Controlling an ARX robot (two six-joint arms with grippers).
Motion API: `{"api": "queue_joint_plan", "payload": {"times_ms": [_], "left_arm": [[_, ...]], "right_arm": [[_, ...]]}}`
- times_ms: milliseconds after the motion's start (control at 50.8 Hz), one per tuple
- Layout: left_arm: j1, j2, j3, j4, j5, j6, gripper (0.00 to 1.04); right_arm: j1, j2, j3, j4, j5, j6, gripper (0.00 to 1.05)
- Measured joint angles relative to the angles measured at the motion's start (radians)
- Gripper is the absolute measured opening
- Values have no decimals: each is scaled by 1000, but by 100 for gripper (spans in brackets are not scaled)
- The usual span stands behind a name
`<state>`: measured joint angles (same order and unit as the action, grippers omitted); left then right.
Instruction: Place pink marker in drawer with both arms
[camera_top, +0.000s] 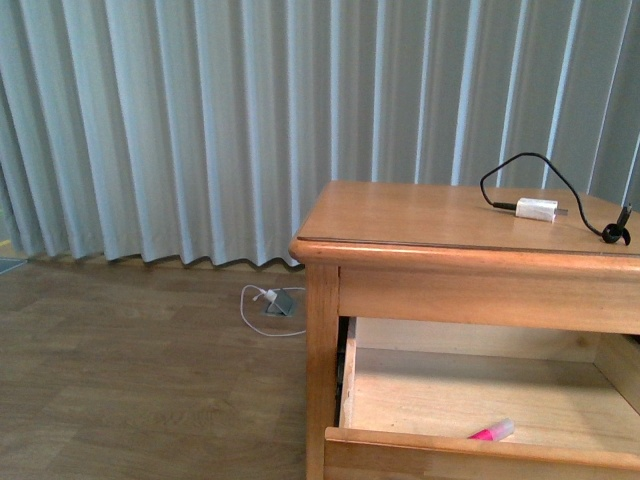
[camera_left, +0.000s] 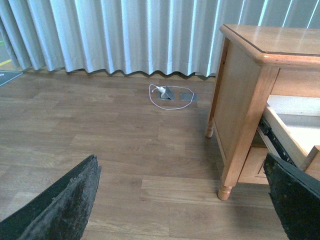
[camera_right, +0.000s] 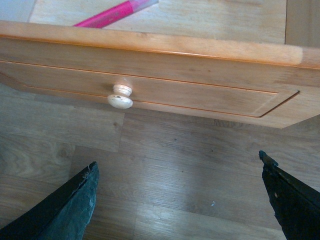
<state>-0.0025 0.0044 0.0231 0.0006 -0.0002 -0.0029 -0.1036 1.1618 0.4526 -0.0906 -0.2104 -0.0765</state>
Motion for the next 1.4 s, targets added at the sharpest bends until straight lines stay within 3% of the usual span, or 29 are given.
{"api": "queue_joint_plan", "payload": {"times_ms": [197, 1103, 1399], "left_arm": [[0, 0, 0, 0, 0, 0, 99], [0, 0, 0, 0, 0, 0, 99], [0, 0, 0, 0, 0, 0, 99]], "right_arm": [[47, 214, 42, 179, 55, 29, 96], [126, 843, 428, 727, 310, 158, 96], [140, 929, 513, 772, 351, 232, 96]]}}
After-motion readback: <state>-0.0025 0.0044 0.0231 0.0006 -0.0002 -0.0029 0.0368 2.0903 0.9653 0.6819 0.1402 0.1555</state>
